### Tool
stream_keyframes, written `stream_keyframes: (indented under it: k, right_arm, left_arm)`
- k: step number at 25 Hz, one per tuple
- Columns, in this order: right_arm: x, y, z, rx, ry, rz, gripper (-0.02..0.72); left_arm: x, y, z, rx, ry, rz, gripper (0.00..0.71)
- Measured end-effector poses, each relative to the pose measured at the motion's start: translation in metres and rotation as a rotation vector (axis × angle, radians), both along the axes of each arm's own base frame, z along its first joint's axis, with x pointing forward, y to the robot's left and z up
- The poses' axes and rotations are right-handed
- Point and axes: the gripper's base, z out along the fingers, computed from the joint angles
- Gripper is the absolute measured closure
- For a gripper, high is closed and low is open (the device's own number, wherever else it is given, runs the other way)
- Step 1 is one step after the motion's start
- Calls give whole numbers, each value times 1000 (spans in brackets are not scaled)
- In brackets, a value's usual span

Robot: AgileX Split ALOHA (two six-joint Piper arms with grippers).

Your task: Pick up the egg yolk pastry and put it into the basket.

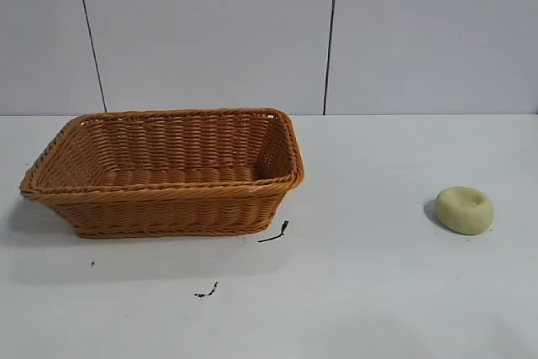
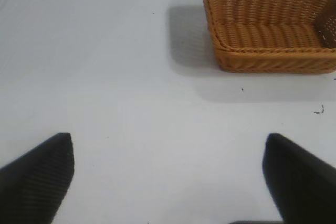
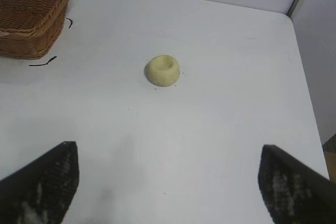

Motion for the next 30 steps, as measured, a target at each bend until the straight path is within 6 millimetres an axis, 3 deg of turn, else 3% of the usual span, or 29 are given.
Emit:
stream_keyframes:
  k: [10, 14, 17, 23, 30]
  right_arm:
    - [0, 0, 0, 0, -4, 0, 63]
    - [12, 0, 13, 1, -4, -1, 48]
    - [41, 1, 28, -4, 111, -1, 20]
    - [131, 4, 45, -13, 406, -2, 17]
    - [250, 7, 27, -22, 656, -2, 15]
  left_arm:
    - [0, 0, 0, 0, 0, 0, 14]
    - [0, 0, 0, 0, 0, 0, 14]
    - [0, 0, 0, 0, 0, 0, 14]
    - [0, 0, 0, 0, 0, 0, 14]
    - [0, 0, 0, 0, 0, 0, 14]
